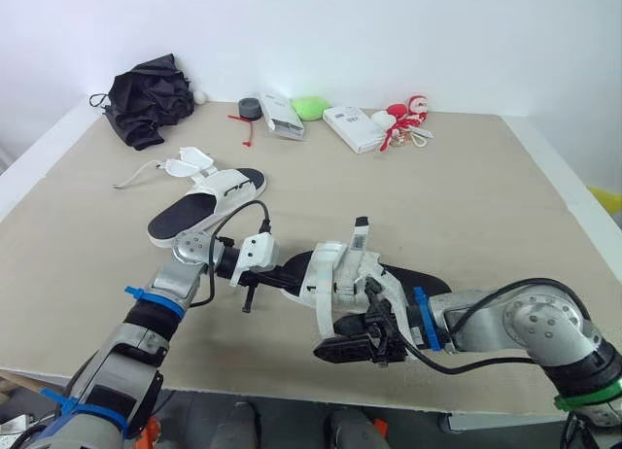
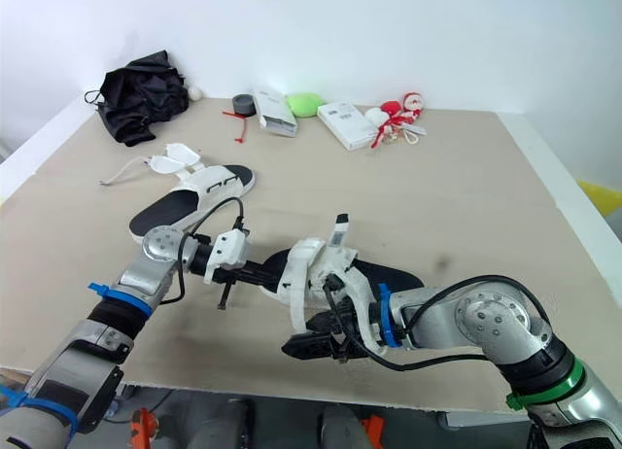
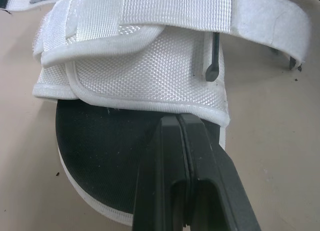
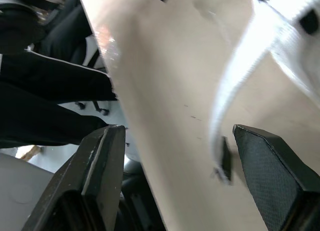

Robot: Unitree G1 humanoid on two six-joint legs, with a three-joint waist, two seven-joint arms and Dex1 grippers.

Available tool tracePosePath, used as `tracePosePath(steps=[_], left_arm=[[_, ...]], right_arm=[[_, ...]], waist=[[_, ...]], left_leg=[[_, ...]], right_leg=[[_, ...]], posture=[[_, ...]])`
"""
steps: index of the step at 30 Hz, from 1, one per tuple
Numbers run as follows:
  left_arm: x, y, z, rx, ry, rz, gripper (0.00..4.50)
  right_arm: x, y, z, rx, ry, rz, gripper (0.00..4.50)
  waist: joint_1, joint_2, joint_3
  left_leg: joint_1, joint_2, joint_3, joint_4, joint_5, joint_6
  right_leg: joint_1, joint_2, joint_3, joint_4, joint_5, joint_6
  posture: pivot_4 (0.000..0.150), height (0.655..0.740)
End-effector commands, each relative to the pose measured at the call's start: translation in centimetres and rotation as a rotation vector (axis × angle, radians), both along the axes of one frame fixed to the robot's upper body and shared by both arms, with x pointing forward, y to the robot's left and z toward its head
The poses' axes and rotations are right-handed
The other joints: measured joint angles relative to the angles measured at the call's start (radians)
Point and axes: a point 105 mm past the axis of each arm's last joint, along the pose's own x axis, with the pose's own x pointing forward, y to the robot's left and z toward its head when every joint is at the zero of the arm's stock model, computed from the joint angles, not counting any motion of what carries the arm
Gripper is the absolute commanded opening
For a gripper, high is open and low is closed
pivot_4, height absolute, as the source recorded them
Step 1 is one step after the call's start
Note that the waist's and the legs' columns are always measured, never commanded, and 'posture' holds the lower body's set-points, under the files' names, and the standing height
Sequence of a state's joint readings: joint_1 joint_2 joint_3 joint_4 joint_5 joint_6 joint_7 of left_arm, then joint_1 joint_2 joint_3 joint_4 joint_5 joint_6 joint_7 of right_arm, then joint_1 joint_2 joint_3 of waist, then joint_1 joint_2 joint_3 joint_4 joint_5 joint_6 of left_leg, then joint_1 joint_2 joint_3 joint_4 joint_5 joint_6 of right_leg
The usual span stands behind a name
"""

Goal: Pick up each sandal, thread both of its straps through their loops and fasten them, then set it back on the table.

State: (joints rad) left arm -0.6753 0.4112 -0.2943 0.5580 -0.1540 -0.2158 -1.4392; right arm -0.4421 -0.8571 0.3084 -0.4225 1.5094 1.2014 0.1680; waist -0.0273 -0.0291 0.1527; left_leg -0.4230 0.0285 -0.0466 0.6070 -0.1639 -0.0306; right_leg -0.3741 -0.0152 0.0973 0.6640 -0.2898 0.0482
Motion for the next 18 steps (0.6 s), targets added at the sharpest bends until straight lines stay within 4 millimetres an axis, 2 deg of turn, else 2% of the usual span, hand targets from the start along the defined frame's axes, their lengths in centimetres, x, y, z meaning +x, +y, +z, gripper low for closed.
tracePosePath(steps=[1, 2, 5, 6, 8, 10, 12, 18], left_arm=[[-1.0, 0.8, -3.6, 0.129, 0.103, 0.011, 0.00], [-1.0, 0.8, -3.6, 0.128, 0.103, 0.011, 0.00], [-1.0, 0.8, -3.6, 0.128, 0.103, 0.011, 0.00], [-1.0, 0.8, -3.6, 0.128, 0.103, 0.011, 0.00], [-1.0, 0.8, -3.6, 0.127, 0.104, 0.012, 0.00], [-1.1, 0.8, -3.7, 0.127, 0.105, 0.012, 0.00], [-1.1, 0.9, -3.8, 0.127, 0.106, 0.013, 0.00], [-1.1, 0.8, -3.8, 0.123, 0.108, 0.017, 0.00]], right_arm=[[0.9, 0.0, 0.3, -0.004, -0.039, -0.019, 3.17], [1.2, 0.1, 0.3, 0.002, -0.043, -0.031, 2.89], [1.6, 0.4, 0.5, 0.022, -0.049, -0.043, 1.48], [1.6, 0.4, 0.7, 0.030, -0.051, -0.037, 1.28], [1.5, 0.5, 1.0, 0.046, -0.053, -0.028, 0.38], [1.4, 0.7, 1.4, 0.077, -0.047, -0.021, 0.09], [1.3, 0.8, 1.9, 0.101, -0.044, -0.011, 0.09], [1.7, 1.5, 5.7, 0.263, -0.035, 0.013, 0.09]], waist=[[0.000, 0.000, 0.000], [0.000, 0.000, 0.000], [0.000, 0.000, 0.000], [0.000, 0.000, 0.000], [0.000, 0.000, 0.000], [0.000, 0.000, 0.000], [0.000, 0.000, 0.000], [0.000, 0.000, 0.000]], left_leg=[[0.000, 0.000, 0.000, 0.000, 0.000, 0.000], [0.000, 0.000, 0.000, 0.000, 0.000, 0.000], [0.000, 0.000, 0.000, 0.000, 0.000, 0.000], [0.000, 0.000, 0.000, 0.000, 0.000, 0.000], [0.000, 0.000, 0.000, 0.000, 0.000, 0.000], [0.000, 0.000, 0.000, 0.000, 0.000, 0.000], [0.000, 0.000, 0.000, 0.000, 0.000, 0.000], [0.000, 0.000, 0.000, 0.000, 0.000, 0.000]], right_leg=[[0.000, 0.000, 0.000, 0.000, 0.000, 0.001], [0.000, 0.000, 0.000, 0.000, 0.001, 0.001], [0.000, 0.000, 0.000, 0.000, 0.001, 0.001], [0.000, 0.000, 0.000, 0.000, 0.001, 0.001], [0.000, 0.000, 0.000, 0.000, 0.001, 0.002], [0.000, 0.000, 0.000, 0.000, 0.001, 0.002], [0.000, 0.000, 0.000, 0.000, 0.001, 0.002], [0.000, 0.000, 0.000, 0.000, 0.001, 0.001]], posture=[[0.150, 0.7380], [0.150, 0.7380], [0.150, 0.7380], [0.150, 0.7380], [0.150, 0.7380], [0.150, 0.7380], [0.150, 0.7380], [0.150, 0.7380]])
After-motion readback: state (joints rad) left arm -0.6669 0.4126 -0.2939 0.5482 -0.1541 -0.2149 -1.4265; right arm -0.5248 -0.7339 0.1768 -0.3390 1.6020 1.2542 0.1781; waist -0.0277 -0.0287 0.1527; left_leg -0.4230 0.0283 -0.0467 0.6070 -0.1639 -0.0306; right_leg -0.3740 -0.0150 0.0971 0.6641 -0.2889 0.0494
